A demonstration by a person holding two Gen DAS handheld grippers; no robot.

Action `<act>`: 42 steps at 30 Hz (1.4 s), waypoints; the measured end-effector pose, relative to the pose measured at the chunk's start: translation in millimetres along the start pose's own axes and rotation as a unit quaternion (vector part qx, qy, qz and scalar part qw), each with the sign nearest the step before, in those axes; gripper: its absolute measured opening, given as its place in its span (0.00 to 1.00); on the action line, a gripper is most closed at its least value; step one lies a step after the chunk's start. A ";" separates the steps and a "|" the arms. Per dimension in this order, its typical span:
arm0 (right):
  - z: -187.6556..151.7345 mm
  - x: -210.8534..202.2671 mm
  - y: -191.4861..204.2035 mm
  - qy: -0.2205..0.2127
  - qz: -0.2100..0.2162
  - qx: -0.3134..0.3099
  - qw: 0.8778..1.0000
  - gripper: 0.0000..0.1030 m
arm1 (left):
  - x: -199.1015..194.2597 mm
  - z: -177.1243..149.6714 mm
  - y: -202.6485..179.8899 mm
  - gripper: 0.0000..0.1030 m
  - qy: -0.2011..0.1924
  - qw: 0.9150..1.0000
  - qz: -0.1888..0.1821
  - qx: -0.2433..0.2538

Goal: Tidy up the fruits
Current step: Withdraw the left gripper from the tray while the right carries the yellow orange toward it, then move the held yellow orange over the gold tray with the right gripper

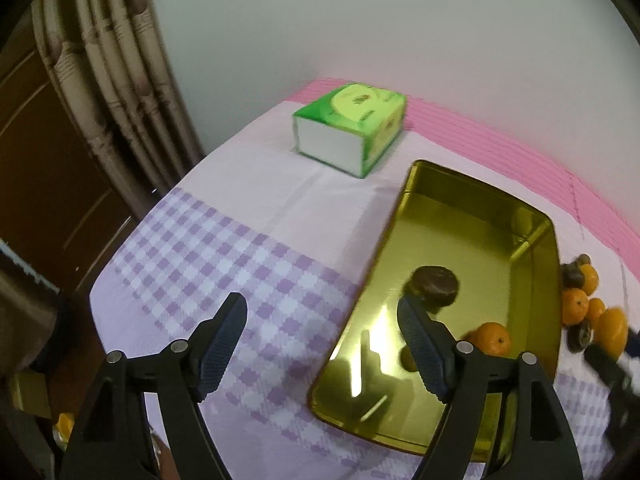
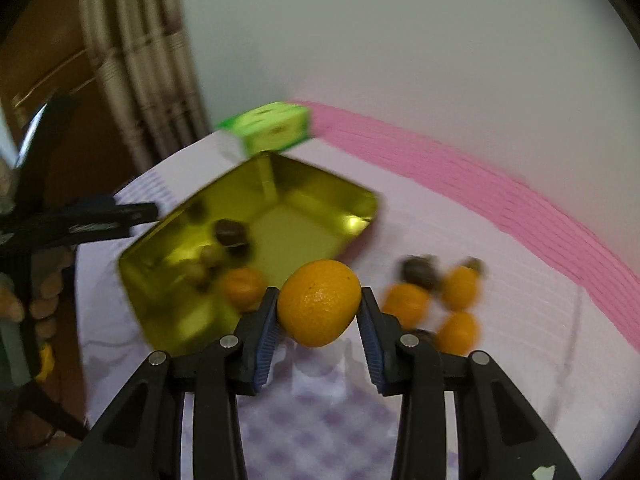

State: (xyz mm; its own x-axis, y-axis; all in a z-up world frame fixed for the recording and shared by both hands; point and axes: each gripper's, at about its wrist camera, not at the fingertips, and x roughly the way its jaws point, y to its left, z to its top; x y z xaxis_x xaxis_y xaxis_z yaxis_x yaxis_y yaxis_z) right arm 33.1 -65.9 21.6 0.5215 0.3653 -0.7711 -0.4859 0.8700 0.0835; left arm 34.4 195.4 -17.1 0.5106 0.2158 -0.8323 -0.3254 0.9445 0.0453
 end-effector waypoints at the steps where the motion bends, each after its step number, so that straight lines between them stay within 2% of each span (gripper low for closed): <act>1: 1.6 2.7 9.4 0.003 0.009 -0.011 1.000 0.34 | 1.0 0.2 3.1 0.76 0.003 1.000 0.005 -0.006; 8: 3.3 29.5 60.3 0.041 0.042 -0.065 0.996 0.34 | 1.6 -3.4 14.0 0.76 0.012 1.000 0.019 -0.020; 13: -6.0 45.5 65.2 0.071 0.049 -0.073 0.994 0.34 | 1.5 -2.7 22.3 0.76 0.012 0.999 0.020 -0.038; 16: -10.4 52.0 68.8 0.081 0.047 -0.078 0.993 0.34 | 8.1 -3.2 26.0 0.76 0.027 0.998 0.022 -0.045; 26: -8.3 63.3 72.3 0.075 0.007 -0.098 0.992 0.35 | 8.6 -2.2 26.6 0.76 0.032 0.998 0.012 -0.049; 35: -9.1 67.6 71.8 0.075 0.006 -0.098 0.992 0.35 | 7.3 -2.3 22.5 0.76 0.027 0.999 -0.002 -0.046; 39: -10.0 66.9 73.7 0.073 0.001 -0.100 0.992 0.35 | 5.7 -2.6 17.8 0.76 0.029 0.998 -0.027 -0.042; 42: -10.2 67.0 74.4 0.073 0.001 -0.099 0.992 0.35 | 3.3 -2.8 15.1 0.76 0.023 0.999 -0.031 -0.037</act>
State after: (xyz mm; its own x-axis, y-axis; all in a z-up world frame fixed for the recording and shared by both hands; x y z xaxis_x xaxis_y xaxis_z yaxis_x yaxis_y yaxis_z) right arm 24.8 19.9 -30.3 0.4197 0.3022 -0.8559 -0.6226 0.7820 -0.0292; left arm 28.9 209.7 -20.8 0.4952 0.1437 -0.8568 -0.3522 0.9347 -0.0468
